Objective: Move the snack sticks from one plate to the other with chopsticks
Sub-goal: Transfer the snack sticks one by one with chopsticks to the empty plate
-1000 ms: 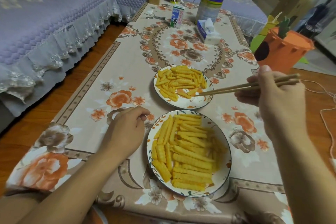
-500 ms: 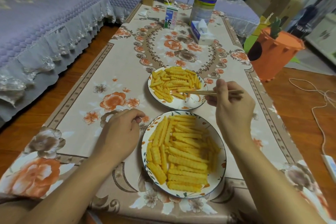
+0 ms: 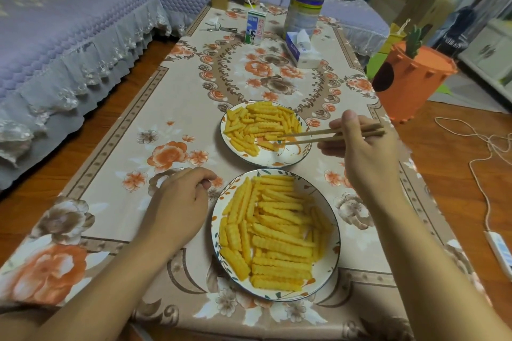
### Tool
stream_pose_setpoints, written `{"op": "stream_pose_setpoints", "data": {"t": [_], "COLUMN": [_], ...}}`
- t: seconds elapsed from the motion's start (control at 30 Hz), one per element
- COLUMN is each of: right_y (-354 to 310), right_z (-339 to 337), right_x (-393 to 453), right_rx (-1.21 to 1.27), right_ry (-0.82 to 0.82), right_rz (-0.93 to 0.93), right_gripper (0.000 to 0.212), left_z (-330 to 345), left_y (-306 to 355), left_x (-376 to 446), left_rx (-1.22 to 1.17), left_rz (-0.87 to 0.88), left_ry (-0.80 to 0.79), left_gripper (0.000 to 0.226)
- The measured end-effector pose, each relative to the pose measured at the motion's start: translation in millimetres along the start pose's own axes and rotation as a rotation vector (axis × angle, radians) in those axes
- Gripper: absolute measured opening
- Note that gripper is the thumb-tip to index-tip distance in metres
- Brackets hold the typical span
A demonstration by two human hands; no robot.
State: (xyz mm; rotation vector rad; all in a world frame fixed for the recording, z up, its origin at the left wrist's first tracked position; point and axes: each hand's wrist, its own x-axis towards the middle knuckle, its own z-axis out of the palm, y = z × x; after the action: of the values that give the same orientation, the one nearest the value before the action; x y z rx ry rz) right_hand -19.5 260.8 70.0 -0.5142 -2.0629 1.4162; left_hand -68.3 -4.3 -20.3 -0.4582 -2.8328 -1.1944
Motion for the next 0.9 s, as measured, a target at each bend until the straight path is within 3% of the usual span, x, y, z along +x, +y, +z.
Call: {"op": "stream_pose_setpoints", "data": {"t": [0.17, 0.37, 0.6, 0.77, 0.9], "right_y": [8.6, -1.4, 5.3, -23.3, -58.7], "right_z": [3.4, -4.5, 0.2, -17.6, -46.4], "right_x": [2.0, 2.8, 3.1, 1.2, -7.7], "right_rx": [0.049, 0.050, 0.058, 0.077, -0.038], "right_ry": [-0.010, 0.040, 0.039, 0.078, 0.004], "right_rz": [0.060, -0.023, 0.080, 0.049, 0.066], "right_gripper": [0.039, 0.039, 0.046, 0.048, 0.052], "left_z": [-1.0, -0.5, -0.6, 2.4, 5.3], "left_y": [0.6, 0.3, 0.2, 1.2, 3.7], "left_x": [0.6, 1.6, 0.7, 1.9, 1.0], "left_rx": [-0.007, -0.015, 0.001, 0.002, 0.019], "left_rz": [-0.002, -0.005, -0.001, 0.011, -0.008], "left_ry": [-0.002, -0.005, 0.001, 0.004, 0.000], "left_gripper": [0.036, 0.036, 0.036, 0.036, 0.037]}}
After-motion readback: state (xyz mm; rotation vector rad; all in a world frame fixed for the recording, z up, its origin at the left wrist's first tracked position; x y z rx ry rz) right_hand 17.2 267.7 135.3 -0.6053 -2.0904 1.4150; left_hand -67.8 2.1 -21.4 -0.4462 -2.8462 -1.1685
